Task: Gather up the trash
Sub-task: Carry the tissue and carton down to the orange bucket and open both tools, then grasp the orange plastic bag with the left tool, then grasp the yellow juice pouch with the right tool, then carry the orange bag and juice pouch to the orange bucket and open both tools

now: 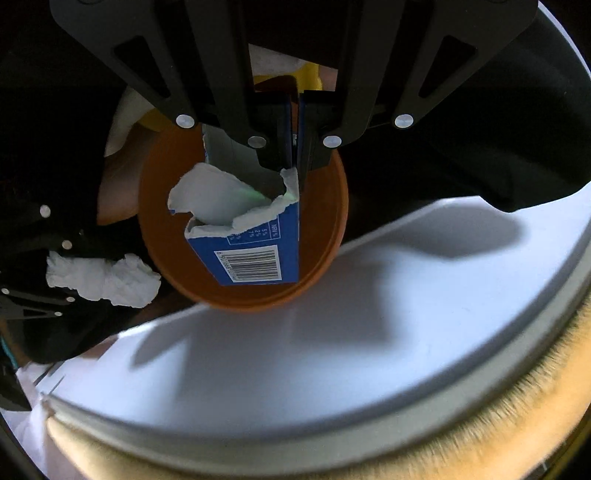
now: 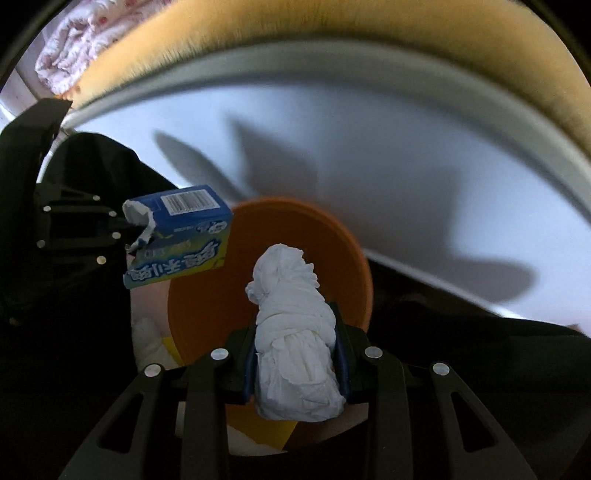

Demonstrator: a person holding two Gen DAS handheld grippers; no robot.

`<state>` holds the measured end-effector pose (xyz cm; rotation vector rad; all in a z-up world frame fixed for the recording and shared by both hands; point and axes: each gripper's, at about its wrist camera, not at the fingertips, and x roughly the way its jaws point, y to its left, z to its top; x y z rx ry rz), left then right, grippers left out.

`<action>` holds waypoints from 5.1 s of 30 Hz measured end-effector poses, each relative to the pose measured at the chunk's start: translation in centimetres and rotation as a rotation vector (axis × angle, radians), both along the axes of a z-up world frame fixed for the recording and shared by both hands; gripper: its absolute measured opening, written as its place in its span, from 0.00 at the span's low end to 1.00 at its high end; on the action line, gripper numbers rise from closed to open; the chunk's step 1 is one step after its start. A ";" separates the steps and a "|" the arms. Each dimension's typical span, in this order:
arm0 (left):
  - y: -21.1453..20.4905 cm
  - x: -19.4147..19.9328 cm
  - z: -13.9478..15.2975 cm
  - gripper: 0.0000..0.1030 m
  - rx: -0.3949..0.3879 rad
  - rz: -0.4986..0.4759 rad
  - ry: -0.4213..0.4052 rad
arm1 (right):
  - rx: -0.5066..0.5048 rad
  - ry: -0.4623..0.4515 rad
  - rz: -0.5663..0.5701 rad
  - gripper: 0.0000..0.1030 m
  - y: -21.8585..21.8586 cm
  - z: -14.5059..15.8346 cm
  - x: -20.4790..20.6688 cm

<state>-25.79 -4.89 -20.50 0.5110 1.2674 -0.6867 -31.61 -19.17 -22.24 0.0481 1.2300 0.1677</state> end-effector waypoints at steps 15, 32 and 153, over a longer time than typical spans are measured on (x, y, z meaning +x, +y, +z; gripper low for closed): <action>-1.8 2.2 -7.7 0.01 0.226 0.021 0.172 | 0.011 0.259 0.061 0.33 1.8 -6.6 4.6; -0.3 2.5 -8.4 0.49 0.257 0.041 0.170 | 0.029 0.235 -0.012 0.61 0.1 -5.8 2.7; 3.6 6.2 17.9 0.23 -0.593 0.268 -0.460 | 0.122 -0.638 -0.214 0.31 -8.0 21.1 3.3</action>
